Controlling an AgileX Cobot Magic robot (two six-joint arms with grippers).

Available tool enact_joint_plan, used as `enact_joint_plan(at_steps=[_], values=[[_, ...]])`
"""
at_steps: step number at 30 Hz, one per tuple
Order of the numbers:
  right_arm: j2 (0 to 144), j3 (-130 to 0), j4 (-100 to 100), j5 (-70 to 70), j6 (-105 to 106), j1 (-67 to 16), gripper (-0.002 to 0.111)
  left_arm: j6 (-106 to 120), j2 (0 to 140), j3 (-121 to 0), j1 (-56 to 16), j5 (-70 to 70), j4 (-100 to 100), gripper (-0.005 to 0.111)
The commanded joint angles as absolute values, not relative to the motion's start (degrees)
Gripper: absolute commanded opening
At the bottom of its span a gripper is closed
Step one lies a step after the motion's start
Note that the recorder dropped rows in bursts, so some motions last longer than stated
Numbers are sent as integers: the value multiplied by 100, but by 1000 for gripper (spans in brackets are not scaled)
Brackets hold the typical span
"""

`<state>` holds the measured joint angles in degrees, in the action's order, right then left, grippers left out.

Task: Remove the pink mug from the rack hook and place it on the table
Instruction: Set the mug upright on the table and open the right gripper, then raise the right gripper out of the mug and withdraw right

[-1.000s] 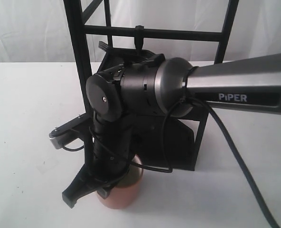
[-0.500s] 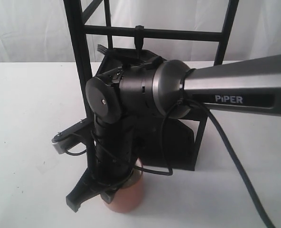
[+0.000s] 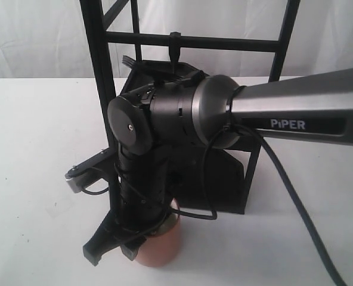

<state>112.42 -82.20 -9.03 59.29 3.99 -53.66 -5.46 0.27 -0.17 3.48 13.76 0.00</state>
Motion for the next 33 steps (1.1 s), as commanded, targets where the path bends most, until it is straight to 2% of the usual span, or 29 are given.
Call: enact_joint_plan(at_steps=[1, 8, 15, 26, 29, 33], values=[[11224, -8255, -896, 5926, 227, -5360, 40, -554, 0, 0, 320, 1416, 0, 0], [10903, -8526, -896, 6472, 215, -5360, 39, -554, 0, 0, 320, 1416, 0, 0], [10297, -8600, -630, 6377, 215, -5360, 39, -554, 0, 0, 320, 1416, 0, 0], [10088, -8600, -591, 6996, 140, -5360, 39, -554, 0, 0, 320, 1416, 0, 0], [9987, -8587, -591, 6996, 119, -5360, 31, -554, 0, 0, 320, 1416, 0, 0], [9779, -8587, -580, 6981, 119, -5360, 14, -554, 0, 0, 320, 1416, 0, 0]])
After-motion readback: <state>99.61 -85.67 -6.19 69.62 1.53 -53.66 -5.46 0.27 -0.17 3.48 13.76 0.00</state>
